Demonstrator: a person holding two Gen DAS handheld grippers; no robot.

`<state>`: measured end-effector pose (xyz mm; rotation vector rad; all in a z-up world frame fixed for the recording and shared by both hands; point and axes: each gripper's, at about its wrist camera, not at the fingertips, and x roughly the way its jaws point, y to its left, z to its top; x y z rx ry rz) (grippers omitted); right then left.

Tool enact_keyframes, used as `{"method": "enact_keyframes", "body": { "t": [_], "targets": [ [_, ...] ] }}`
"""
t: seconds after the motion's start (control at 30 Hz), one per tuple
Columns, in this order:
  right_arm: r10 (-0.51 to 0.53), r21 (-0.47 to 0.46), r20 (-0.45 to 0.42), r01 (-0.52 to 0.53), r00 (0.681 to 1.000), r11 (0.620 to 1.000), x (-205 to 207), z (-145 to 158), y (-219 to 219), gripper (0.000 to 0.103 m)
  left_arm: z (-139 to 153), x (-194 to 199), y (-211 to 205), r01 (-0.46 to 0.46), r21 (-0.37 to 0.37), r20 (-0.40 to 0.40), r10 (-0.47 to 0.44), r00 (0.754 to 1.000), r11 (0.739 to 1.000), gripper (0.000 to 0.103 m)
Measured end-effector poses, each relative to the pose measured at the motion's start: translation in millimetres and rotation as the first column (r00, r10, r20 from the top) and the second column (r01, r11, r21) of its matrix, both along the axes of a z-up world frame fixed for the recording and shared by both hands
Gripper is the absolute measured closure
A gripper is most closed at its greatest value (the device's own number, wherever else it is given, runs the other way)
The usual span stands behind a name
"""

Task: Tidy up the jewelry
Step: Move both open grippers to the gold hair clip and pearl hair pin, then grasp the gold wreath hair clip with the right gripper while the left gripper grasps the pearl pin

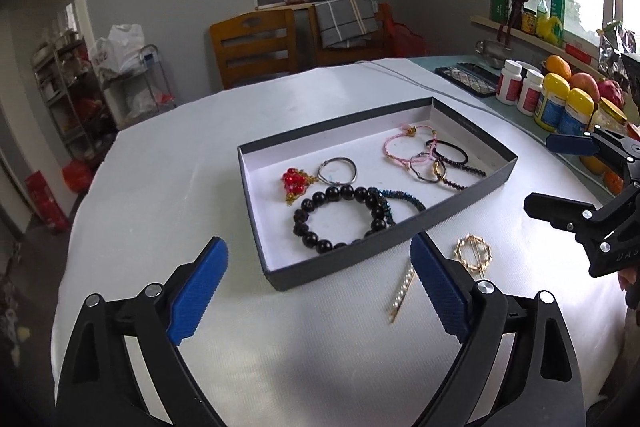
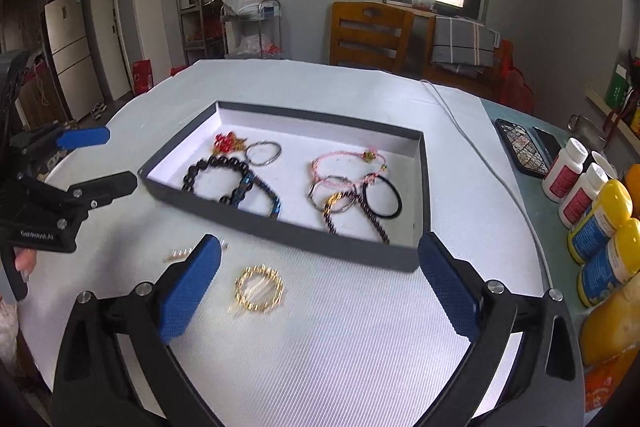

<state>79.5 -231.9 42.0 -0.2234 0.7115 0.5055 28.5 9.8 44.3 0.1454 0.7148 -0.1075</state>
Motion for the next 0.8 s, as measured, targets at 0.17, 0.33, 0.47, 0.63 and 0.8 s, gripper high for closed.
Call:
{"method": "enact_keyframes", "body": {
  "t": [0.17, 0.33, 0.47, 0.63, 0.8],
  "targets": [
    [0.048, -0.035, -0.031, -0.049, 0.998, 0.998, -21, -17, 2, 0.006, -17, -19, -1, 0.021, -0.003, -0.031, -0.021, 0.999, 1.000, 0.009],
    [0.062, -0.055, -0.063, -0.065, 0.996, 0.996, -24, -35, 9, 0.006, -41, -19, -7, 0.020, 0.009, -0.078, -0.019, 0.997, 1.000, 0.009],
    [0.064, -0.069, -0.069, -0.069, 0.996, 0.995, -19, -46, 19, 0.006, -52, -15, -11, 0.029, 0.003, -0.097, -0.029, 0.995, 1.000, 0.009],
    [0.075, -0.074, -0.118, -0.084, 0.990, 0.994, -9, -60, 31, 0.025, -59, -13, -14, 0.036, 0.013, -0.110, -0.034, 0.993, 0.999, 0.009],
    [0.068, -0.093, -0.133, -0.081, 0.989, 0.992, -1, -68, 39, 0.039, -61, -13, -12, 0.035, 0.010, -0.113, -0.033, 0.993, 0.999, 0.009]
  ]
}}
